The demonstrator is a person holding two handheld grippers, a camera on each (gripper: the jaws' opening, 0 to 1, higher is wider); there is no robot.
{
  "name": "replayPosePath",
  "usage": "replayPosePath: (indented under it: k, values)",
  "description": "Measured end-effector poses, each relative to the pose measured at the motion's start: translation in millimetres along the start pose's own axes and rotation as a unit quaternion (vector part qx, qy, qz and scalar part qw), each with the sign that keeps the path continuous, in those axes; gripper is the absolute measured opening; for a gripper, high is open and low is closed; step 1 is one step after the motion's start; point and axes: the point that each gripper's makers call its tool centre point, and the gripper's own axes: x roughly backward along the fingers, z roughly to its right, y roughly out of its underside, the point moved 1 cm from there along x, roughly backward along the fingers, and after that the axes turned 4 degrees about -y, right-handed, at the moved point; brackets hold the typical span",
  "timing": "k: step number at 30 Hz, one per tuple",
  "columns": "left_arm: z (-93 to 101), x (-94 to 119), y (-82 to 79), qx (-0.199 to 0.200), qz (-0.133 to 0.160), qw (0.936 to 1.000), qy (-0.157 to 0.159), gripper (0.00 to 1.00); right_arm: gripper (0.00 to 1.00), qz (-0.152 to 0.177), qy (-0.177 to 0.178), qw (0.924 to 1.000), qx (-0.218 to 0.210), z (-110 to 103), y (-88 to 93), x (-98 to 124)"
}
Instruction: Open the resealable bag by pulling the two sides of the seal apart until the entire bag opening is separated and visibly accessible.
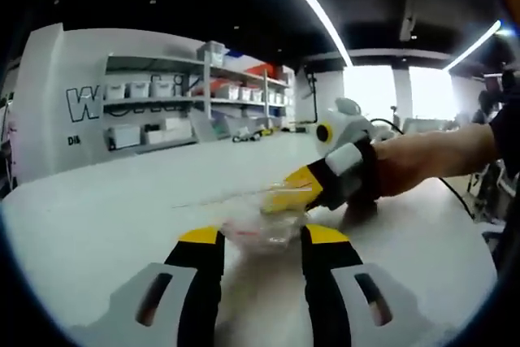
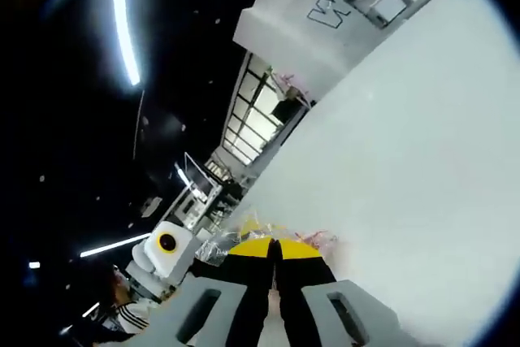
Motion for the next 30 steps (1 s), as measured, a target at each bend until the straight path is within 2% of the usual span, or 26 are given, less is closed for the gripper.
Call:
replayPosePath:
  k: [4,9,16,22,30]
  values:
    - [0.3,0,-0.7,-0.004,0.002,1.0000,0.001,0.36,0.00,-0.007,0.001,0.9999,0.008,1,1.5,0]
    - [1.1,0,0.0,-0.018,-0.001,0.9998,-0.002,0.36,0.03,-0.028,0.007,0.9987,0.041,3,9.2,0]
    - [0.9,1,-1.4,-0.027,0.001,0.9996,-0.003,0.35,0.16,-0.014,0.004,0.9991,0.040,2,3.7,3]
    - [2.1,2,-2.2,-0.035,0.003,0.9994,-0.003,0.35,0.16,0.000,-0.001,0.9995,0.033,0,-0.4,6]
    - [0.9,1,-2.5,-0.039,0.002,0.9992,-0.004,0.34,0.16,0.002,0.004,0.9997,0.023,-1,0.0,14]
